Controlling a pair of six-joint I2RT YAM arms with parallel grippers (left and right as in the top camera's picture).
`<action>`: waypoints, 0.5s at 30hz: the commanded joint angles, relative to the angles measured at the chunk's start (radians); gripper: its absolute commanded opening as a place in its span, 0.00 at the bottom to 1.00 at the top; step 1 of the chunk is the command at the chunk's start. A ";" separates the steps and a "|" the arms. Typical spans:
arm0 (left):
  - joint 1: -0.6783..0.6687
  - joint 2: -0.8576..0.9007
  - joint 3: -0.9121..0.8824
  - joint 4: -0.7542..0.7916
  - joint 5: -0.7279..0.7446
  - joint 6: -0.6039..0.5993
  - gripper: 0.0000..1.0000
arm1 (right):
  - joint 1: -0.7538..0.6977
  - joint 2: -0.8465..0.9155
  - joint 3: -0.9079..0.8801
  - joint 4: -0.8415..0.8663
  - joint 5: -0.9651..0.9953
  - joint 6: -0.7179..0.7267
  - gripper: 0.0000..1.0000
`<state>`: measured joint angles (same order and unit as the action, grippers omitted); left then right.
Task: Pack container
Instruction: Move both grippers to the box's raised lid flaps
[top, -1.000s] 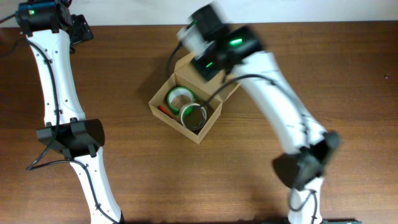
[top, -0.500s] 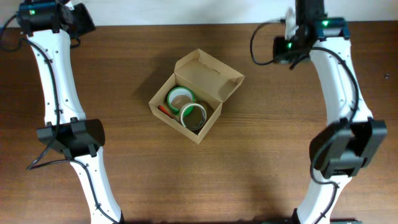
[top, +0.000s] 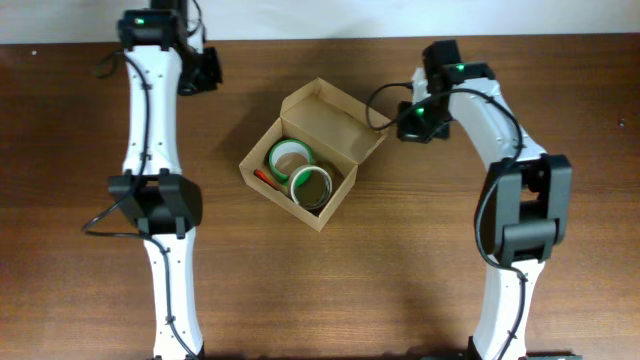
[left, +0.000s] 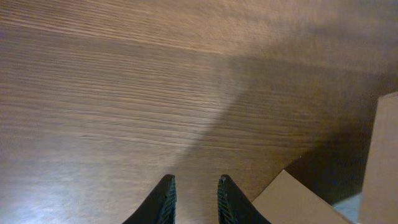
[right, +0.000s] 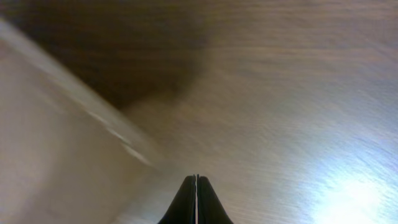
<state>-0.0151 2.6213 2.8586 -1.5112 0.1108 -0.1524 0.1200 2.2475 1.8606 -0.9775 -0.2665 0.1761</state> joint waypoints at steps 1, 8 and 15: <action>-0.005 0.034 0.005 -0.007 0.017 0.032 0.22 | 0.039 0.021 -0.002 0.116 -0.137 0.009 0.04; -0.006 0.043 0.005 -0.009 0.017 0.035 0.23 | 0.048 0.058 -0.002 0.400 -0.231 0.057 0.04; -0.010 0.048 0.005 0.013 0.043 0.035 0.23 | 0.044 0.086 -0.002 0.513 -0.343 0.068 0.04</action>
<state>-0.0261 2.6530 2.8586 -1.5135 0.1192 -0.1345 0.1699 2.3112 1.8565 -0.4679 -0.5331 0.2337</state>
